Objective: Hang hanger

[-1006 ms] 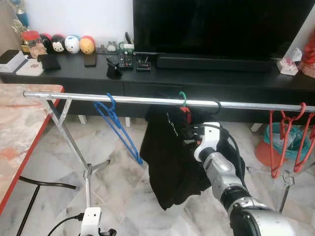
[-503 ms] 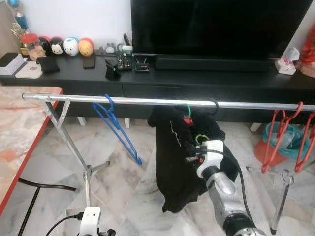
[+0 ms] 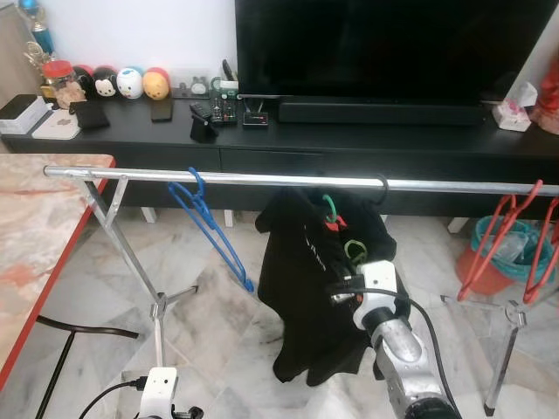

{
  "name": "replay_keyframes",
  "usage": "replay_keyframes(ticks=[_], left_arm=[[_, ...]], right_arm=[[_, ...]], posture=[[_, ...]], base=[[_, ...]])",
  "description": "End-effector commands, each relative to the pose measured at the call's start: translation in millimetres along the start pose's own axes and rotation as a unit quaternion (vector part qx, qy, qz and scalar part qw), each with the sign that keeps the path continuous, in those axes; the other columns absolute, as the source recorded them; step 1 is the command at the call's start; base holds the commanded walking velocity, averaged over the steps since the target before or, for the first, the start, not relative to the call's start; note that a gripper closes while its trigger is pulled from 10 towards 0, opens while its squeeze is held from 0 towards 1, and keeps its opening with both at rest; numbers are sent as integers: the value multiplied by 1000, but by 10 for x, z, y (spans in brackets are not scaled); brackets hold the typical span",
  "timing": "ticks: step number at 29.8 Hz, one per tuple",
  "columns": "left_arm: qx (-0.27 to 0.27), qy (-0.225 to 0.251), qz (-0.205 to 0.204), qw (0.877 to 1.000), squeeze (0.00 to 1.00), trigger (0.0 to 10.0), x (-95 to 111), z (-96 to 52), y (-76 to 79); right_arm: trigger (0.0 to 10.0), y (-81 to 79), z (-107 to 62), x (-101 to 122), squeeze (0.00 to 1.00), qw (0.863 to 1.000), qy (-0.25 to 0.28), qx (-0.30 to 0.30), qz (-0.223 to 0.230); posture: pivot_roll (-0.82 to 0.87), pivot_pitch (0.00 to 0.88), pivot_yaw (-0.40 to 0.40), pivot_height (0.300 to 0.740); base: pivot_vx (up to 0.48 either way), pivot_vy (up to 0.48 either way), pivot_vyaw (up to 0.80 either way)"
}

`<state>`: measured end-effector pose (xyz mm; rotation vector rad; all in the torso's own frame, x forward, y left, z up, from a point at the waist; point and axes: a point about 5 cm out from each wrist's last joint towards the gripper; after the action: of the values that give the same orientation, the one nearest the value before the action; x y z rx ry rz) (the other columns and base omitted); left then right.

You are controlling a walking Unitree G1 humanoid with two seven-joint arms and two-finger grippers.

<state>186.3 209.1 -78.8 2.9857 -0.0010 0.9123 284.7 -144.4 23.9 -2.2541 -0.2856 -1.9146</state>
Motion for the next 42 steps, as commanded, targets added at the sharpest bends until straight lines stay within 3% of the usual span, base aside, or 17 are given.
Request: replay_keyframes(ticks=[1, 7, 16, 22, 42], left_arm=[[-1, -5, 8, 1000, 0, 10000, -34, -3, 5], [7, 4, 5, 1000, 0, 10000, -11, -2, 0], [11, 2, 7, 1000, 0, 10000, 10, 3, -1], [14, 4, 7, 1000, 0, 10000, 16, 2, -13], [12, 1, 9, 1000, 0, 10000, 4, -3, -28]], right_arm=[[10000, -3, 5, 59, 0, 1000, 20, 0, -8], [10000, -3, -102, -143, 0, 1000, -23, -8, 1], [10000, 142, -156, -397, 0, 991, -102, -53, 67], [10000, 226, -105, -333, 0, 990, -96, -72, 79], [10000, 202, -19, -256, 0, 990, -80, -70, 91]], posture=[[-43, 0, -13, 740], [-42, 0, -11, 740], [-41, 0, -6, 740], [-34, 0, -1, 740], [-34, 0, 4, 740]], base=[[0, 0, 0], [0, 0, 0], [-71, 0, 0], [-342, 0, 0], [-375, 0, 0]])
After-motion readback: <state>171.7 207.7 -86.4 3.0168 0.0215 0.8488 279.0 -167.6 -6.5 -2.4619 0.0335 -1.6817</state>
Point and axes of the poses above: a point about 5 cm out from each wrist's last joint towards the gripper, its own z axis pointing out of the wrist towards the gripper, its own x axis along the axis of the wrist's last joint, y = z × x, and after that the axes turned 1 degree about -z, right-handed
